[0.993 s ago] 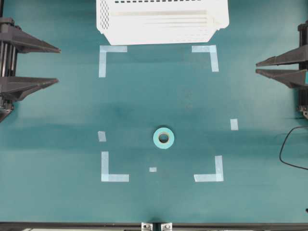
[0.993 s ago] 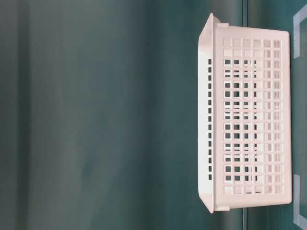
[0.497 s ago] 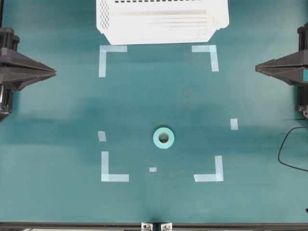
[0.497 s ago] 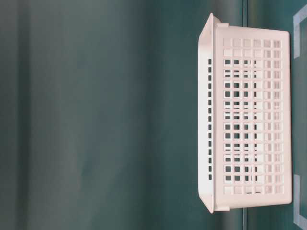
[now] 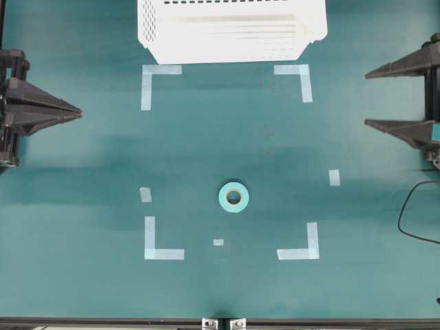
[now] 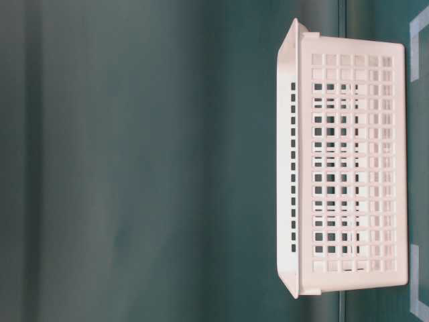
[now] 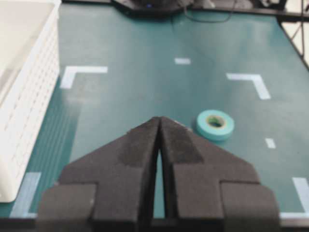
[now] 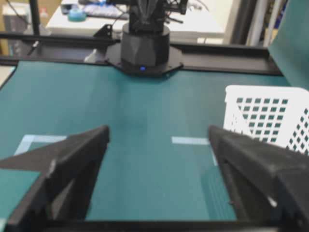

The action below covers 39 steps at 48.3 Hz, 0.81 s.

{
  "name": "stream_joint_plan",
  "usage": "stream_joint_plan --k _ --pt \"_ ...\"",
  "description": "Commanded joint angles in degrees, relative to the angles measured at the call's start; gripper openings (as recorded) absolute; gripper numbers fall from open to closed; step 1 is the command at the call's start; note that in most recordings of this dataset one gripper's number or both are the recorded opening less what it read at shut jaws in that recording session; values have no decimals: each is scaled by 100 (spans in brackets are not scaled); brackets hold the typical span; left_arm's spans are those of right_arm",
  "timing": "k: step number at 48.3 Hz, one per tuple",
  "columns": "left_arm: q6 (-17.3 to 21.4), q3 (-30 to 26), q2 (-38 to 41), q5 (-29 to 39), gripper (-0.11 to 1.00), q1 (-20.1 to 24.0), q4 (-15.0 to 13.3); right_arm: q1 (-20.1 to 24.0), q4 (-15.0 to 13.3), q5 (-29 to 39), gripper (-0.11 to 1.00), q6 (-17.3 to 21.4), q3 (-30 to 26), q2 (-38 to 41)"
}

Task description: Put the tape into the white basket.

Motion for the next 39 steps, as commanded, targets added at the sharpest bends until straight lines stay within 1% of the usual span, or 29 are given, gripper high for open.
stream_joint_plan --k 1,8,11,17,28,39 --pt "18 9 -26 -18 -11 -35 0 0 18 26 97 62 -176 35" --pt "35 237 -255 9 -11 -44 9 0 0 237 96 457 -281 123" --pt "35 369 -378 35 -11 -44 9 0 0 369 96 554 -325 193" --pt "9 580 -677 53 -11 -53 9 0 0 650 96 571 -501 396" --pt "18 747 -1002 229 -11 -44 0 9 0 1292 96 571 -967 905" --pt "26 826 -1125 545 -11 -44 9 35 -9 1485 96 563 -1160 1310"
